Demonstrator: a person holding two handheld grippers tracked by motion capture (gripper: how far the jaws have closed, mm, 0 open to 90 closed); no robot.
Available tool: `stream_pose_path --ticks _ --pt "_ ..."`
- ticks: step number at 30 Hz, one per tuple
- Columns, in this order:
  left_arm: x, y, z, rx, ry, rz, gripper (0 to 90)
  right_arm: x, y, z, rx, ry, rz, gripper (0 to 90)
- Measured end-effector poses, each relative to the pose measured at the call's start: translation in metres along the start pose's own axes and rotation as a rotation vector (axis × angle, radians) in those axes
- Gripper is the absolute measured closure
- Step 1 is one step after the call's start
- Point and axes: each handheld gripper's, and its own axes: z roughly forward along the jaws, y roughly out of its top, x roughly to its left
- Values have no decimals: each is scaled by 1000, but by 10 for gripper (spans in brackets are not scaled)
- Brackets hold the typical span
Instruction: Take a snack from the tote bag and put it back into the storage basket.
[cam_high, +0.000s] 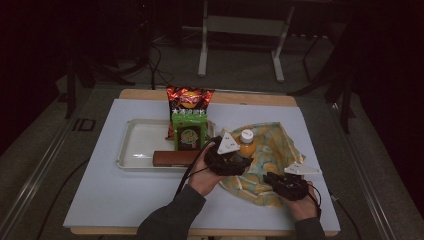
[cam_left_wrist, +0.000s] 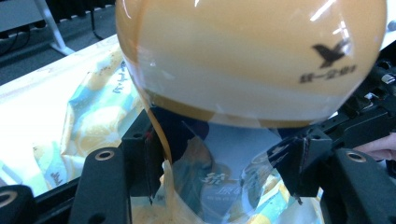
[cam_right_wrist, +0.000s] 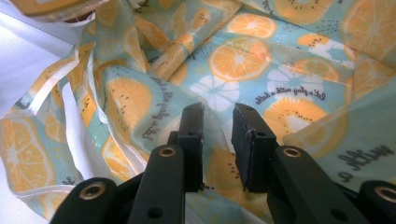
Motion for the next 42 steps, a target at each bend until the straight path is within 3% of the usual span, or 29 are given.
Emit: stream_pose_path --ticks 11,27,42 --pt "7 -1 -12 -3 24 1 399 0 0 1 2 0 1 736" --pt "15 -5 -19 -5 60 -39 399 0 0 1 5 -1 -1 736" --pt "24 -9 -27 4 118 -68 399 1 0 2 9 0 -1 734"
